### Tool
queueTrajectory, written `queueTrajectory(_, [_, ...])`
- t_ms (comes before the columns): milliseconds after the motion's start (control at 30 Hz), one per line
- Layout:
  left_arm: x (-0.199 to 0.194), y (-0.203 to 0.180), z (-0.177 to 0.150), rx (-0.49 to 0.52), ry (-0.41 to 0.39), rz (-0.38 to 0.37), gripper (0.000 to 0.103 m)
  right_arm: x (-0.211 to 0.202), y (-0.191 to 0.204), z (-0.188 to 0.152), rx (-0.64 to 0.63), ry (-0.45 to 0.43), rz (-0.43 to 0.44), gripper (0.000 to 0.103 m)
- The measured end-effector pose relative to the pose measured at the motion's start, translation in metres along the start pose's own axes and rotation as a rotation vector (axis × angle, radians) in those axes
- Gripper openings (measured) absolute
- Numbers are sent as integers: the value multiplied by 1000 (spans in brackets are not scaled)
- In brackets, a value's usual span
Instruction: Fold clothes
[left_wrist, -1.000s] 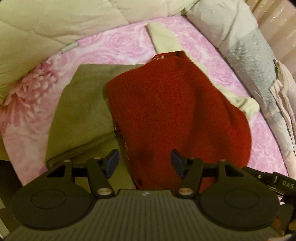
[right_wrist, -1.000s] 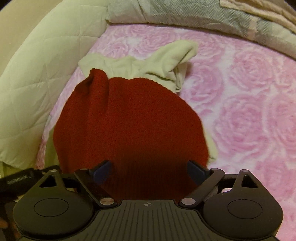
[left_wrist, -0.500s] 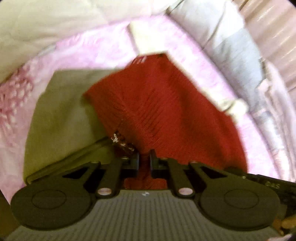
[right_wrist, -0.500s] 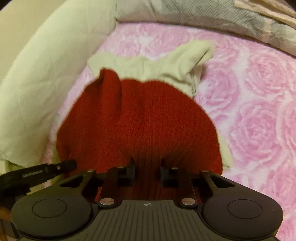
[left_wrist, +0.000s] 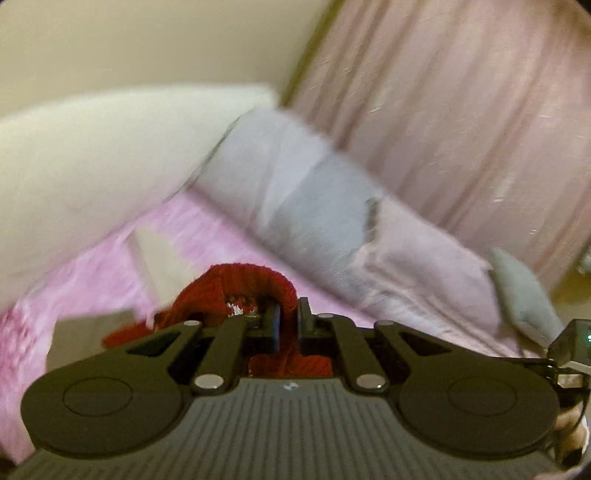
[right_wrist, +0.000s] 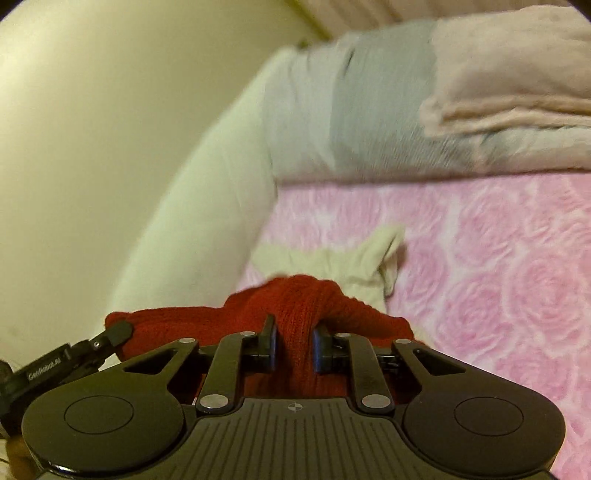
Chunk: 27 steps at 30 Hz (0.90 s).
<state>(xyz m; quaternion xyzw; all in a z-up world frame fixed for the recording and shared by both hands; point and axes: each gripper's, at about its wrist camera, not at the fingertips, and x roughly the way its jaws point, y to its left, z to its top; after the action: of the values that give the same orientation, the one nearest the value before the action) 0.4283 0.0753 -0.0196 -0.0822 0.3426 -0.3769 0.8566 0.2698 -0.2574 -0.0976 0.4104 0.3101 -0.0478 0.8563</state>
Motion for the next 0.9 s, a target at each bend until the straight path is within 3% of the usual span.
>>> queueTrajectory(233, [-49,-137,7,136,-132,-179,5,-152,-16,16,30,-214,16,16])
queueTrajectory(533, [-86,-278,-45,184,-182,-392,5,-344,-42,-5,-43,-440,-82,16])
queueTrajectory(700, [-100,-334,-84,180,-146,-468,5,-419,-60,-27,-61,-492,-144,16])
queueTrajectory(900, [-110,-390,-108,202,-133,-524,5,-465,-79,-33,-92,-521,-213,16])
